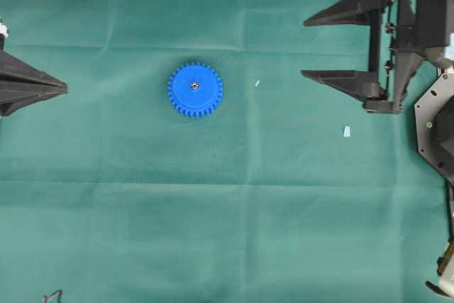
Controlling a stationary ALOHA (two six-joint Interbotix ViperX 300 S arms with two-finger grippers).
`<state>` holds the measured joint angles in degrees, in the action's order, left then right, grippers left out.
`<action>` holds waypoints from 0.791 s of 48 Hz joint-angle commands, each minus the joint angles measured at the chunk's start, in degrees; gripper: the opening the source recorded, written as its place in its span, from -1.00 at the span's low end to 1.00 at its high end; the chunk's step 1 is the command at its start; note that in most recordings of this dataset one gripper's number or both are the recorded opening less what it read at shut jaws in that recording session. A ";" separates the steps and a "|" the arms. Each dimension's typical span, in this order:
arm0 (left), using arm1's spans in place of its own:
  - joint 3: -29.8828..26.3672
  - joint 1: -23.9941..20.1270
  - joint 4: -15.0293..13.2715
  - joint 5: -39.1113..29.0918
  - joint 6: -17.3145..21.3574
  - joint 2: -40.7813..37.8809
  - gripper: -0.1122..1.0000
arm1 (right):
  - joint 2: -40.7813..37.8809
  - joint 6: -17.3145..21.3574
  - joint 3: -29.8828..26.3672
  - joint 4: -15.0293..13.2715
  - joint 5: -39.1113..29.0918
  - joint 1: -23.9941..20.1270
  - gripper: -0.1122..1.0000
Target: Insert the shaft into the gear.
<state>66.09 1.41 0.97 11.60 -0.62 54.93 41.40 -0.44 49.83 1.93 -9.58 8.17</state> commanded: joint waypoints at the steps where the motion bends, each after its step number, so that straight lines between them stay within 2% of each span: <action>1: -1.32 -0.18 0.18 0.26 0.00 -0.44 -0.80 | 1.49 0.09 0.26 -0.09 -0.09 -0.09 0.83; 38: -1.32 -0.18 0.18 0.26 -0.09 -0.44 -0.80 | 2.11 0.18 1.23 -0.09 -0.09 -0.09 0.83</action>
<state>66.09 1.41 1.05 11.60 -0.62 54.93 43.51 -0.35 51.86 1.93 -9.84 8.17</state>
